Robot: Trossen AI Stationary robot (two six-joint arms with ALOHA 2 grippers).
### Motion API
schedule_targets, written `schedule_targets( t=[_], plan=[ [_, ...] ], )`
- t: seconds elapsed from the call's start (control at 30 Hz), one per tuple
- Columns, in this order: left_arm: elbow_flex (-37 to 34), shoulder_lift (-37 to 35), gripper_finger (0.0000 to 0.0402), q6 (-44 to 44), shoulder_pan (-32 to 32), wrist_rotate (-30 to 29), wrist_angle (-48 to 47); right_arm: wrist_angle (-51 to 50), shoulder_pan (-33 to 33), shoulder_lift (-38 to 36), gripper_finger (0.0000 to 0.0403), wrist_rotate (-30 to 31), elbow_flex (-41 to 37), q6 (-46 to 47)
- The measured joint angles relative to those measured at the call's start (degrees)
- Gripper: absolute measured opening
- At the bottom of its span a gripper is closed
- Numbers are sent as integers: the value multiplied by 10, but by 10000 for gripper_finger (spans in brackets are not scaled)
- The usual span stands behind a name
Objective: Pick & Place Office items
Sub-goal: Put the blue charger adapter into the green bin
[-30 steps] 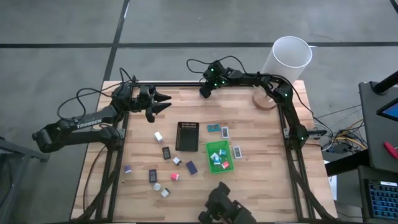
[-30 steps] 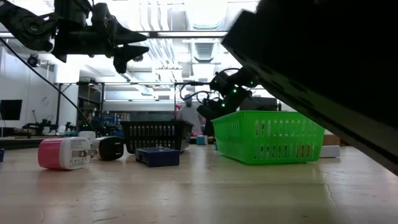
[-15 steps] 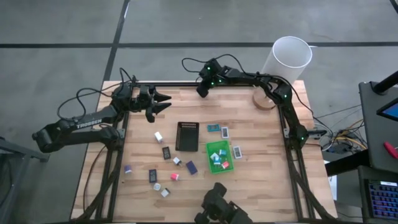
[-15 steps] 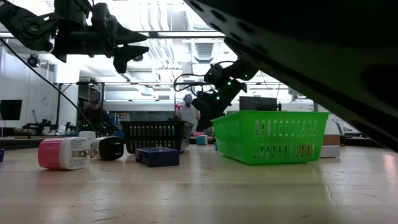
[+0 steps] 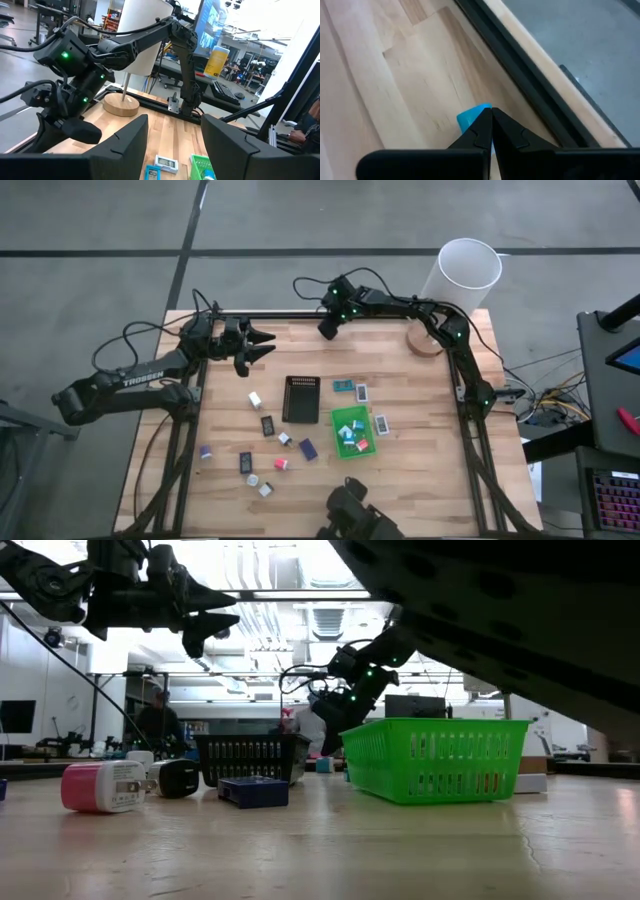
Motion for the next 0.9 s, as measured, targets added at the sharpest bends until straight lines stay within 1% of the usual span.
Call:
schedule_targets(
  t=[0.23, 0.57, 0.6, 0.7, 0.77, 0.8, 0.9],
  plan=[
    [0, 0, 190, 0, 0, 0, 0, -55, 1, 0, 8, 0, -12, -7],
    [0, 0, 190, 0, 0, 0, 0, -72, 8, 0, 8, 3, -28, -9],
    [0, 0, 190, 0, 0, 0, 0, -75, 9, 0, 8, 9, -28, -11],
    [0, 0, 190, 0, 0, 0, 0, -76, 14, -1, 8, 61, -24, -12],
    [0, 0, 190, 0, 0, 0, 0, -72, 15, 0, 8, 64, -17, -4],
    [0, 0, 190, 0, 0, 0, 0, -68, 14, 0, 8, 62, -11, 0],
    [0, 0, 190, 0, 0, 0, 0, -65, 12, -2, 8, 17, 5, 2]
  ],
)
